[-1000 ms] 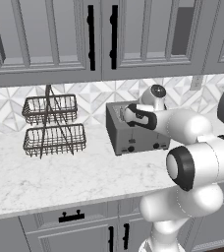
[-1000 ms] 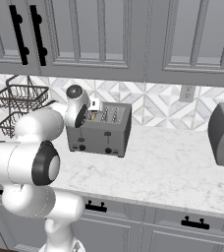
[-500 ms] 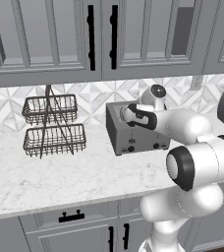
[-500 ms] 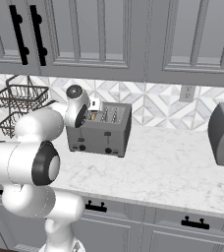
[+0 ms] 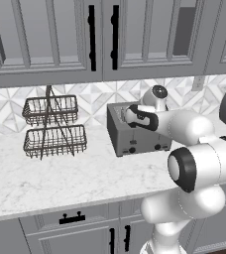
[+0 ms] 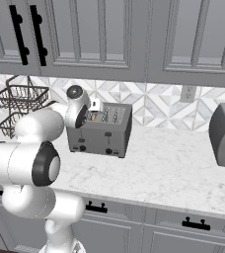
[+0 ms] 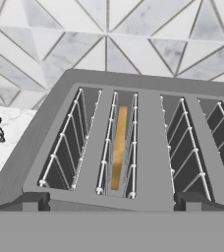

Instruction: Start the toaster. Once the lever pops up, take the bread to the plate on the dining counter.

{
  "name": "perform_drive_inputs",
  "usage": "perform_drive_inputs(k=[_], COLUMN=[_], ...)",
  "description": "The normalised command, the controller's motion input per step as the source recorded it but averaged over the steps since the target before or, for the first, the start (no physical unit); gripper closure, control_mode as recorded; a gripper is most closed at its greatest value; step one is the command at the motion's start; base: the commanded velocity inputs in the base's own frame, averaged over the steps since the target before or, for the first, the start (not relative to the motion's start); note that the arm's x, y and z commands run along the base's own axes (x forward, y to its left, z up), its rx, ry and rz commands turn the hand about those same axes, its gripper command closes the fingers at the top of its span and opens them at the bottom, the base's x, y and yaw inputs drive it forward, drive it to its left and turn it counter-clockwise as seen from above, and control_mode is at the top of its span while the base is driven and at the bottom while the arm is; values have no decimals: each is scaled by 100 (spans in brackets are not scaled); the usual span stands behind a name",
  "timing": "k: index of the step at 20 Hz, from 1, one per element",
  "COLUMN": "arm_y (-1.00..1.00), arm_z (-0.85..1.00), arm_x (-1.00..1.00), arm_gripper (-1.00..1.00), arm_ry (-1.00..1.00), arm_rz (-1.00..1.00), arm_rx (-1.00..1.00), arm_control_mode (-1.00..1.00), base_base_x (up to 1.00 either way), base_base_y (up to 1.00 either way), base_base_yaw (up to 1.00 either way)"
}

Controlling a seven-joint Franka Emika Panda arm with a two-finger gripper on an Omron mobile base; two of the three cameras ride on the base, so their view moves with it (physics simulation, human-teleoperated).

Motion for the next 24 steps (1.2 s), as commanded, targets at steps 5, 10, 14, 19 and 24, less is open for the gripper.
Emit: perform_drive_inputs(k=[5,10,14,19,24], arm_y=[0,0,0,0,0], arm_z=[0,0,0,0,0], arm_x=[0,0,0,0,0], arm_gripper=[-100,-100,-100,-100,-100], arm_ry=[0,0,0,0,0], arm_rz=[0,0,0,0,0], arm_rx=[0,0,0,0,0], arm_control_mode=[-100,-100,-100,-100,-100], base_base_x=[0,0,0,0,0], base_base_y=[0,0,0,0,0], base_base_yaw=[0,0,0,0,0])
